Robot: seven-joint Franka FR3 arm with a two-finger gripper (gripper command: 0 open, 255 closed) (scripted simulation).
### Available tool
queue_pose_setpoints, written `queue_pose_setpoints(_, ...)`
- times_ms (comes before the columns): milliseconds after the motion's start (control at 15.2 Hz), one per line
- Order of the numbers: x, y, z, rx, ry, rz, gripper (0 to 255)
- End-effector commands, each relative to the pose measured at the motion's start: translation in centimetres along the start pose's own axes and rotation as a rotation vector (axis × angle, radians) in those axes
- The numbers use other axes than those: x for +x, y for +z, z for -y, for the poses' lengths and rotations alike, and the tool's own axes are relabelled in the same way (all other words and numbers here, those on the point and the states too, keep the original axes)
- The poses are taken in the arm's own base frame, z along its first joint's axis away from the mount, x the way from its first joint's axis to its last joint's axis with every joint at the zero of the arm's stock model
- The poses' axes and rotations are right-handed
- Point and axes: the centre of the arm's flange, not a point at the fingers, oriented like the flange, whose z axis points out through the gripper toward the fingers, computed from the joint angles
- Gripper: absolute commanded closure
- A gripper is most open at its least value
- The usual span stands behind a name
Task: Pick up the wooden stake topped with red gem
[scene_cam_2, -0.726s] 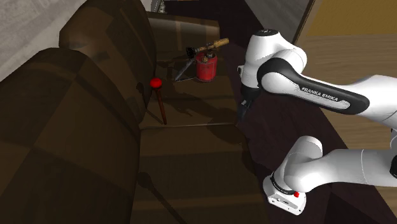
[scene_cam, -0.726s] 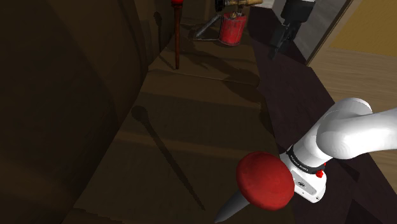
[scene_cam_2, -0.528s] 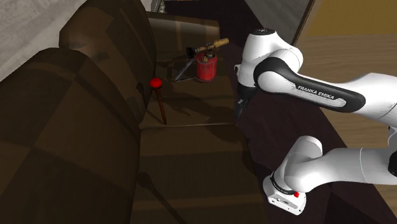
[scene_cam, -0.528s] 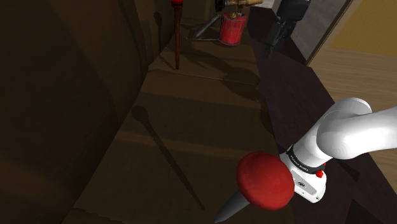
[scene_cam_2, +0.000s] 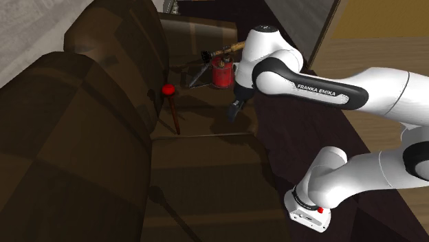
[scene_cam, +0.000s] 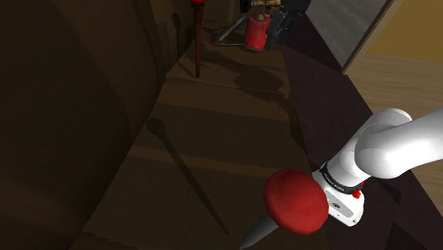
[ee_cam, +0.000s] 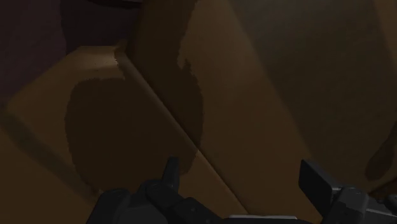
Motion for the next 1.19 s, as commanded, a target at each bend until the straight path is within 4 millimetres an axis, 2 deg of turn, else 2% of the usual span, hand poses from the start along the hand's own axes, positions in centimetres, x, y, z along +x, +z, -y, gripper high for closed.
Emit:
queue_pose_setpoints(0,2.1,-0.2,0.6,0.012,-0.012,-0.037,0)
queue_pose_setpoints(528,9.7,-1.7,3.5,0.059,-0.061,-0.175,0)
queue_pose_setpoints(1122,17.8,-4.8,7.1,0.111,-0.116,-0.330,0)
